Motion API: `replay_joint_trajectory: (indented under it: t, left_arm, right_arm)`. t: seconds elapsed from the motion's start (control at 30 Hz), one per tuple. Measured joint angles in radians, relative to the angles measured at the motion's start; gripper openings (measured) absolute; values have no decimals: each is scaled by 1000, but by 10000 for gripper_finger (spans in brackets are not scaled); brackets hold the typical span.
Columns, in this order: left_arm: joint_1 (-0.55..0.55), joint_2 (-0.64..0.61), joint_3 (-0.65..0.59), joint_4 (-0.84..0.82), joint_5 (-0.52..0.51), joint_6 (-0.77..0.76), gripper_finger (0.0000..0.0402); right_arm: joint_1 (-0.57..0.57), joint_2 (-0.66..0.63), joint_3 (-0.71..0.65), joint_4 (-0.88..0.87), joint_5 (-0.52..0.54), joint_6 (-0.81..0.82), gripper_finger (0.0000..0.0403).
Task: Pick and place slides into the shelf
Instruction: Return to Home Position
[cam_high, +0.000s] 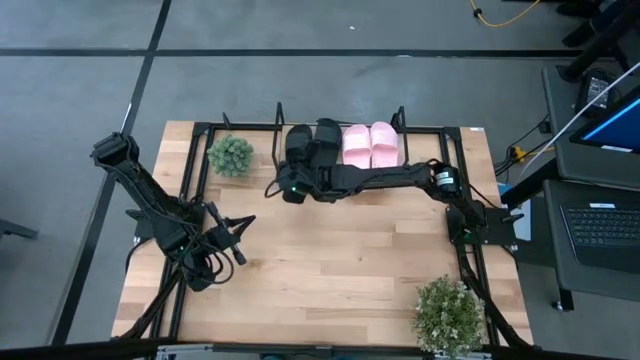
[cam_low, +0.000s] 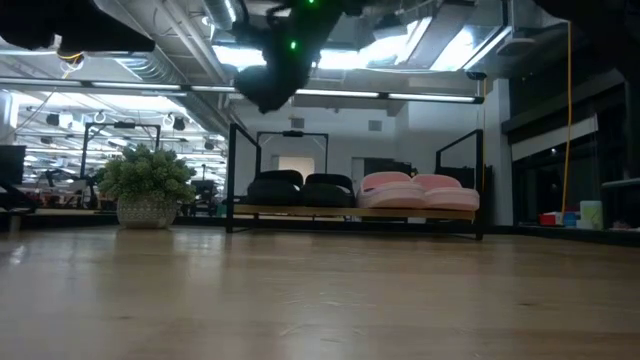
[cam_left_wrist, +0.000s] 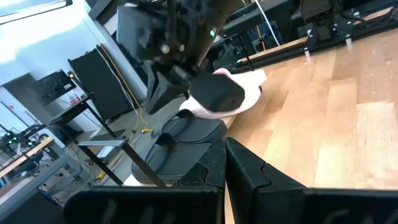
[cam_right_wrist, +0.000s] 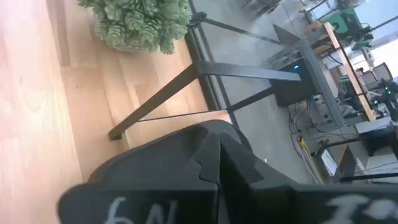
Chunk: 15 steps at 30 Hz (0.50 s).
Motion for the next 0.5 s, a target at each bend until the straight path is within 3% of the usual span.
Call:
replay_joint_trajectory:
  t: [0.17,0.33,0.5]
  left_arm:
    - [-7,-99,0,-86,15,-8,0]
    - [24,-263,1,-186,115,-9,0]
    - [71,-404,1,-191,209,136,0]
  right_arm:
    - [4,-18,91,-150,-5,22,3]
    - [4,-102,95,-256,-24,76,2]
    - [15,-202,94,-384,-28,169,2]
